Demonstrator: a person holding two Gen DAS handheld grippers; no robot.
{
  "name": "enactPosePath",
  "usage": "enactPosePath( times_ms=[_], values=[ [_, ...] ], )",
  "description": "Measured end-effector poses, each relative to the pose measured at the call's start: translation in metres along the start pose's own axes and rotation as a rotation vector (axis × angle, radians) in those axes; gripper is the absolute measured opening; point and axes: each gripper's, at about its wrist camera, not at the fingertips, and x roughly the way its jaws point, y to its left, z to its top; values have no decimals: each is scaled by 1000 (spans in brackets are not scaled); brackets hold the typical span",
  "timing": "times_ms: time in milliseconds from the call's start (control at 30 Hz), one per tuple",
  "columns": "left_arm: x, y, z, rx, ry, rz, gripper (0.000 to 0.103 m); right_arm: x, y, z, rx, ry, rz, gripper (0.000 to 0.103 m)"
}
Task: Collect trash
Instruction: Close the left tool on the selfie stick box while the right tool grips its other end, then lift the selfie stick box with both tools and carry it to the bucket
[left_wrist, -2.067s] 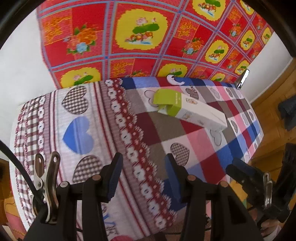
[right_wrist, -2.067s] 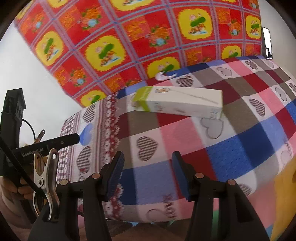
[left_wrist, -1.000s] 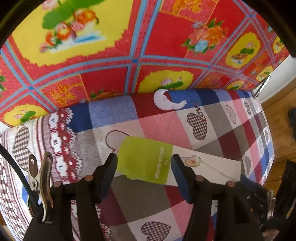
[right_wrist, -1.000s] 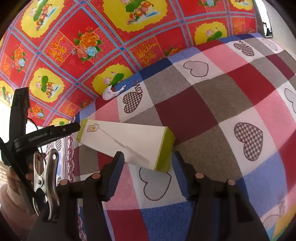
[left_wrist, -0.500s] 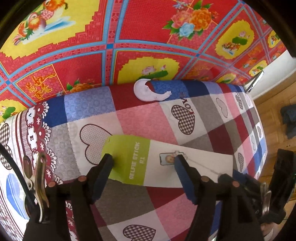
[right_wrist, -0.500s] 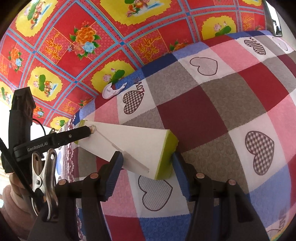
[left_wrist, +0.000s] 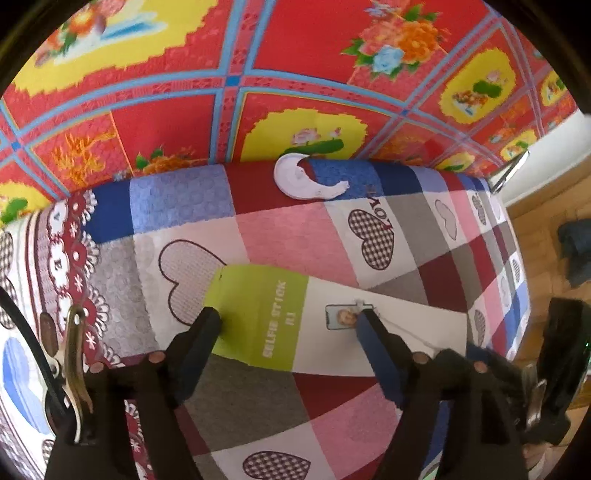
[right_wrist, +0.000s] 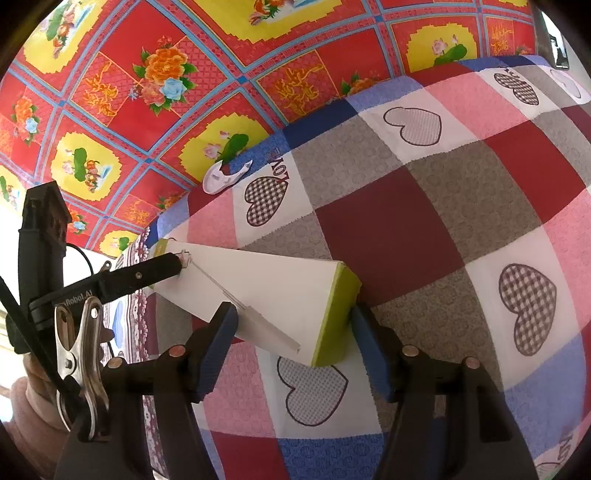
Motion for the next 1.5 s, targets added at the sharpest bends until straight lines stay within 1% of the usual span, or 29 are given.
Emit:
enactPosePath(
  times_ms=[67, 100, 167, 233, 367, 467, 533, 767, 900, 1167, 1400, 1500],
  values=[
    [1, 2, 0, -14, 1, -22, 81, 2, 0, 1, 1, 4, 5, 67],
    [1, 2, 0, -13, -1, -27, 81, 3, 0, 2, 1, 6, 10, 70],
    [0, 1, -2, -4, -3, -32, 81, 5, 0, 3, 0, 7, 14, 71],
    [-2, -1, -4, -1, -4, -38, 78, 5, 2, 3, -1, 4, 7, 72],
    [-8, -4, -7, -7, -9, -62, 72, 4, 3, 2, 4, 4, 11, 73],
    [-16, -6, -12, 7, -22, -52, 71, 2, 4, 0, 7, 11, 20, 72],
    [-22, -4, -17, -10, -28, -66, 68, 0, 5, -2, 6, 7, 24, 72],
    [-45, 6, -34, -58, -65, -58, 67, -7, 21, -8, -40, 5, 42, 73],
    [-62, 19, -50, -99, -96, -40, 67, -8, 37, -13, -80, 11, 61, 73],
    [-107, 53, -87, -176, -166, 5, 67, -9, 83, -27, -167, 19, 109, 73],
    [-143, 87, -121, -237, -218, 10, 66, -8, 133, -48, -239, 25, 133, 73],
    [-162, 107, -141, -267, -242, 13, 66, -9, 158, -62, -269, 25, 140, 73]
  ],
)
